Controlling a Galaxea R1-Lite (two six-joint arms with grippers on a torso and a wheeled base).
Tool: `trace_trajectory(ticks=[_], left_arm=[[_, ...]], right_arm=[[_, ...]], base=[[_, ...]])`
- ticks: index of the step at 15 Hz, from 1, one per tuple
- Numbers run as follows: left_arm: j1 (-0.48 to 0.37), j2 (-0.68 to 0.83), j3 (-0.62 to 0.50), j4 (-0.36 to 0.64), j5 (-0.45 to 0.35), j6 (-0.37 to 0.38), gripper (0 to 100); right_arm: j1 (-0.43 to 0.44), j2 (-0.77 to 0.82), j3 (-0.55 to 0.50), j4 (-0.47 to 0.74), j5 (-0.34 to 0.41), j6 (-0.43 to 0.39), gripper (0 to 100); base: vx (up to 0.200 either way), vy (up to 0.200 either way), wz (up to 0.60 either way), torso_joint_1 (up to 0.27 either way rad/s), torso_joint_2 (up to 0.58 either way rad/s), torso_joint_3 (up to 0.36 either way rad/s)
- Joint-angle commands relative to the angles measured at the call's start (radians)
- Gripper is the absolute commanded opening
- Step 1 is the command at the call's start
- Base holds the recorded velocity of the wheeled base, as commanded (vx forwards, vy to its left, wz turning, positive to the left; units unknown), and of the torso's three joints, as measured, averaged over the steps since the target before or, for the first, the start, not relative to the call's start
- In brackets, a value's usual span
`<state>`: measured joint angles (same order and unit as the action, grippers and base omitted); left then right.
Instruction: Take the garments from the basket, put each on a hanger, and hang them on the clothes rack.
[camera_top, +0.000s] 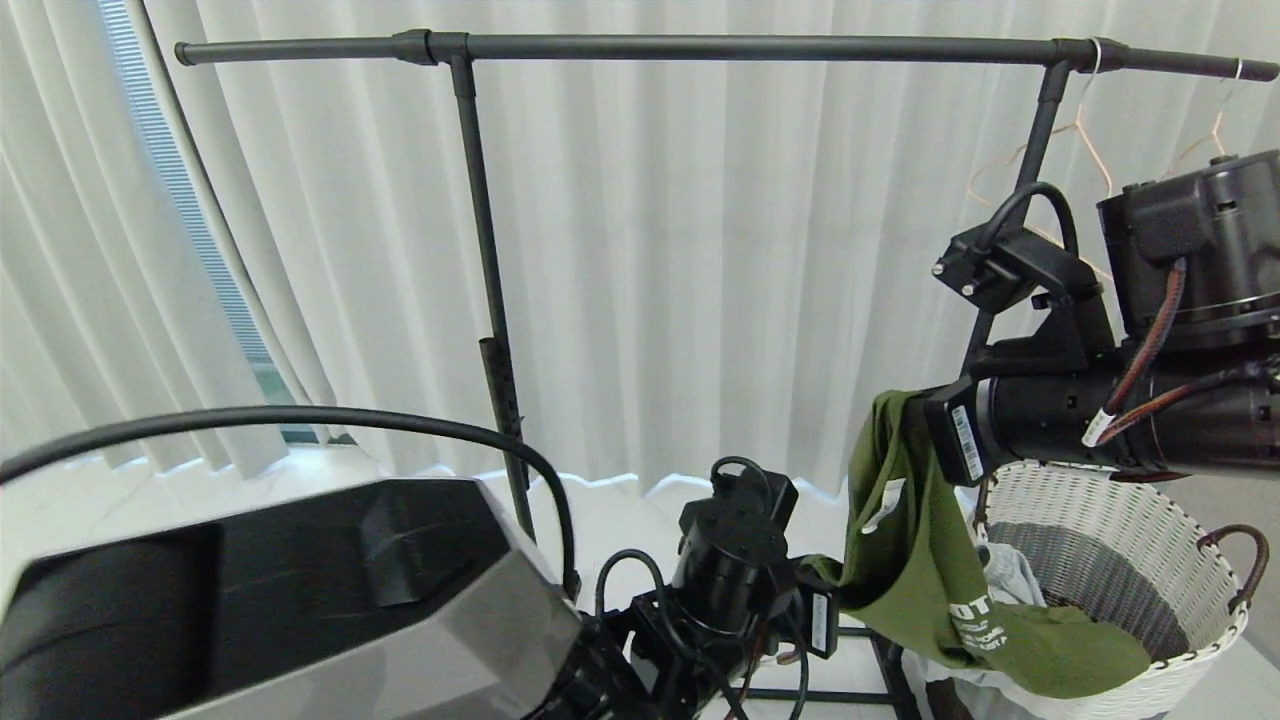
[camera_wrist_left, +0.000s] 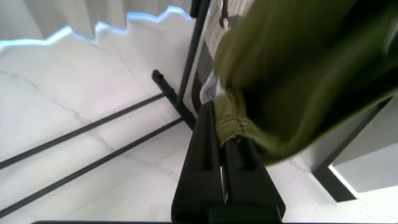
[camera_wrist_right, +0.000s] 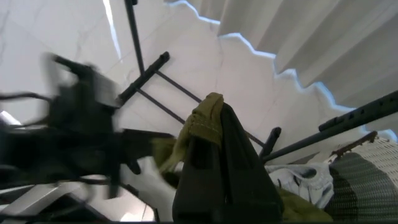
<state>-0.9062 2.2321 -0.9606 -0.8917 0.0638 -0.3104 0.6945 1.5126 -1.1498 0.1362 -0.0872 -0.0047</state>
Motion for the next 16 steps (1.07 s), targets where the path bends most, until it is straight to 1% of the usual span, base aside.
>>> trace_trajectory(ticks=[1, 2, 3, 4, 5, 7, 8, 9, 10, 11, 12, 13, 15, 16], left_arm=[[0.027, -0.396, 0.125, 0.175, 0.001, -0.001, 0], [0.029, -0.513, 0.114, 0.267, 0.001, -0.001, 0], [0.029, -0.557, 0.103, 0.309, 0.001, -0.001, 0], [0.029, -0.686, 0.054, 0.444, 0.001, -0.001, 0], [0.027, -0.761, 0.008, 0.553, 0.001, -0.001, 0], [0.026, -0.861, -0.059, 0.767, 0.008, 0.004, 0], [0.033, -0.888, -0.089, 0.893, 0.028, 0.031, 0], [0.05, -0.899, -0.122, 0.994, 0.097, 0.088, 0], [0.07, -0.898, -0.15, 1.06, 0.191, 0.137, 0], [0.079, -0.888, -0.158, 1.073, 0.277, 0.169, 0], [0.081, -0.879, -0.161, 1.073, 0.34, 0.174, 0], [0.075, -0.876, -0.161, 1.073, 0.396, 0.175, 0], [0.056, -0.885, -0.173, 1.073, 0.481, 0.177, 0], [0.053, -0.899, -0.187, 1.073, 0.513, 0.198, 0]], right_arm=[[-0.004, -0.005, 0.002, -0.003, -0.008, 0.0, 0], [-0.004, -0.008, -0.001, -0.009, -0.011, -0.001, 0], [-0.004, -0.012, -0.001, -0.015, -0.011, -0.003, 0], [-0.004, -0.029, -0.001, -0.029, -0.011, -0.005, 0], [-0.004, -0.046, 0.001, -0.03, -0.011, -0.008, 0], [-0.004, -0.074, 0.005, -0.03, -0.011, -0.008, 0], [-0.004, -0.091, 0.012, -0.03, -0.012, -0.008, 0], [-0.007, -0.115, 0.025, -0.029, -0.012, -0.008, 0], [-0.006, -0.146, 0.045, -0.026, -0.011, -0.008, 0], [-0.001, -0.184, 0.076, -0.024, -0.008, -0.009, 0], [0.01, -0.21, 0.101, -0.03, -0.005, -0.009, 0], [0.034, -0.222, 0.102, -0.033, -0.006, -0.009, 0], [0.074, -0.226, 0.073, -0.072, -0.008, -0.011, 0], [0.077, -0.222, 0.048, -0.087, -0.008, -0.017, 0]], base=[[0.0, 0.0, 0.0, 0.0, 0.0, 0.0], [0.0, 0.0, 0.0, 0.0, 0.0, 0.0], [0.0, 0.0, 0.0, 0.0, 0.0, 0.0], [0.0, 0.0, 0.0, 0.0, 0.0, 0.0], [0.0, 0.0, 0.0, 0.0, 0.0, 0.0], [0.0, 0.0, 0.0, 0.0, 0.0, 0.0], [0.0, 0.0, 0.0, 0.0, 0.0, 0.0], [0.0, 0.0, 0.0, 0.0, 0.0, 0.0], [0.0, 0.0, 0.0, 0.0, 0.0, 0.0], [0.0, 0.0, 0.0, 0.0, 0.0, 0.0], [0.0, 0.0, 0.0, 0.0, 0.0, 0.0], [0.0, 0.0, 0.0, 0.0, 0.0, 0.0], [0.0, 0.0, 0.0, 0.0, 0.0, 0.0], [0.0, 0.0, 0.0, 0.0, 0.0, 0.0]])
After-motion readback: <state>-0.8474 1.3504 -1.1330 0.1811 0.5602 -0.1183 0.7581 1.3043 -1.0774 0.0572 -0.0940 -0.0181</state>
